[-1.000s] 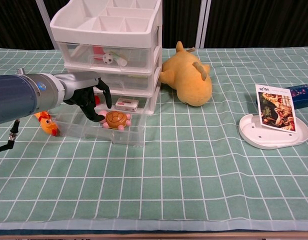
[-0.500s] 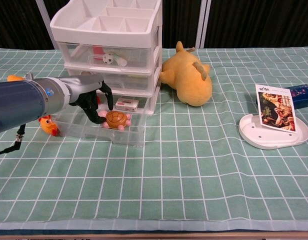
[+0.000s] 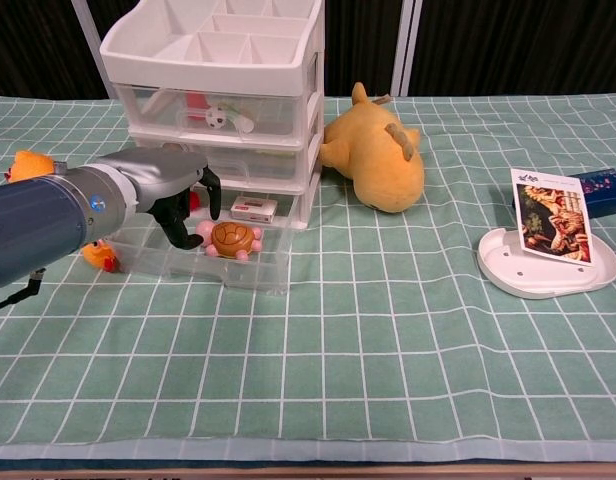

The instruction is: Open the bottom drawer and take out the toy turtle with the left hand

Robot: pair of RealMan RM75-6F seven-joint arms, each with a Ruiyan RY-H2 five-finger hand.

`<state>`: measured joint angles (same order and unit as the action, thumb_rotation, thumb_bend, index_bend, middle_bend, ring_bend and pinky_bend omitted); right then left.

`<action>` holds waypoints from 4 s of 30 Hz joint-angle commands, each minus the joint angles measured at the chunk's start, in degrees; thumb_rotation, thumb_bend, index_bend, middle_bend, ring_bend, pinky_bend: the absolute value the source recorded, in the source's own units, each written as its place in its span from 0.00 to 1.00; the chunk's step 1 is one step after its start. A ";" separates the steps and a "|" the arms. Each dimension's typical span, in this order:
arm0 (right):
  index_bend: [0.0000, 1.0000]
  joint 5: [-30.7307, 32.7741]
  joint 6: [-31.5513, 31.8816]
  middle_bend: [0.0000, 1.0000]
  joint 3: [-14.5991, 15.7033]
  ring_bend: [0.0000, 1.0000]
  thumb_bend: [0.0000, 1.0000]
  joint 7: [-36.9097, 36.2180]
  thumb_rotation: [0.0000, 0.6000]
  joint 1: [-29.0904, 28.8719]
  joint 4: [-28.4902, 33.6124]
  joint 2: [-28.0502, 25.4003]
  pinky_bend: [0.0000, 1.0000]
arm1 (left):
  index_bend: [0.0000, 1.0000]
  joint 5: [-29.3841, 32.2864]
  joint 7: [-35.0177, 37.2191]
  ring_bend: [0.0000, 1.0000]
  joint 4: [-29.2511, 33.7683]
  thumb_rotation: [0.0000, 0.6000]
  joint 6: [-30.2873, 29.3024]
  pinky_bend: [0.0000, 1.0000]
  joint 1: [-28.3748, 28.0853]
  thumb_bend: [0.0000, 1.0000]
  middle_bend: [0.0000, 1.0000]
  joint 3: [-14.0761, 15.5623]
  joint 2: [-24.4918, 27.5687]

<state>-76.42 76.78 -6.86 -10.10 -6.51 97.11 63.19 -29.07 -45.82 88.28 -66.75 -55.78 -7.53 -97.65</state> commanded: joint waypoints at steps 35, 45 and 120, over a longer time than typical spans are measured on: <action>0.00 0.28 -0.22 0.00 -0.11 0.00 0.09 -0.44 1.00 -0.02 0.21 -0.18 0.18 | 0.59 -0.96 -3.07 1.00 -8.08 1.00 2.77 1.00 0.72 0.46 1.00 -2.45 -5.77; 0.00 0.24 -0.16 0.00 -0.09 0.00 0.10 -0.37 1.00 0.00 0.19 -0.15 0.18 | 0.59 -7.00 -1.73 1.00 -2.93 1.00 -0.58 1.00 1.68 0.46 1.00 -2.93 -3.34; 0.00 -0.17 1.07 0.00 0.00 0.00 0.10 2.86 1.00 0.14 -0.24 0.64 0.18 | 0.00 -41.91 23.51 0.00 13.50 1.00 -30.66 0.01 35.84 0.08 0.00 13.91 27.35</action>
<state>-76.62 77.84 -6.86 -7.27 -6.37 96.87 63.81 -70.94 -24.55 103.82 -96.29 -21.74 5.95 -72.00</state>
